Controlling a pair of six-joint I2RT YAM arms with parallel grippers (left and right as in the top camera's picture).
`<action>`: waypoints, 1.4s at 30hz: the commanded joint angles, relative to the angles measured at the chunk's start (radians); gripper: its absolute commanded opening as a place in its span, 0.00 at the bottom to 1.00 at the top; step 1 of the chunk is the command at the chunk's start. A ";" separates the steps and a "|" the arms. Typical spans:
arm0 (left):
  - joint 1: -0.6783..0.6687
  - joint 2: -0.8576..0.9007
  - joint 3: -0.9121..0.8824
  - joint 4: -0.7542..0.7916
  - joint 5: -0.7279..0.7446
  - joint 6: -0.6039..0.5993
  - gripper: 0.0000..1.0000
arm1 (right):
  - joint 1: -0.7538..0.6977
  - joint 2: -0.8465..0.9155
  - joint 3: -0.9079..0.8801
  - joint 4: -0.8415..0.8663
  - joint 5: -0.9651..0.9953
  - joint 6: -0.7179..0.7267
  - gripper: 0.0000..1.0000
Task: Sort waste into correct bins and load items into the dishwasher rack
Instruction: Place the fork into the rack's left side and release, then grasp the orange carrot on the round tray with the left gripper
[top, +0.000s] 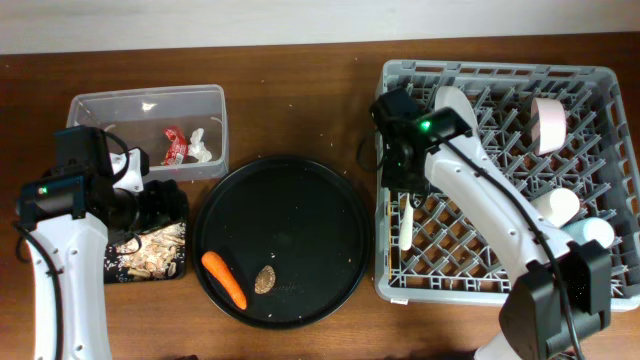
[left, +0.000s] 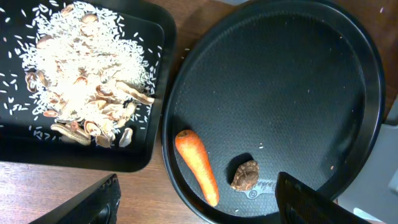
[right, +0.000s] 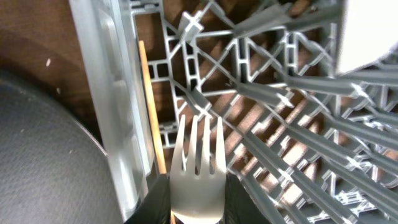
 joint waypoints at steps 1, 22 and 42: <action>0.002 0.005 -0.004 0.001 0.011 -0.003 0.79 | 0.000 0.005 -0.063 0.052 0.007 -0.011 0.11; 0.002 0.005 -0.004 0.002 0.011 -0.003 0.79 | -0.001 -0.081 0.074 -0.031 -0.063 -0.075 0.35; 0.002 0.005 -0.018 -0.005 0.080 -0.003 0.80 | 0.006 -0.326 0.079 -0.066 -0.433 -0.412 0.73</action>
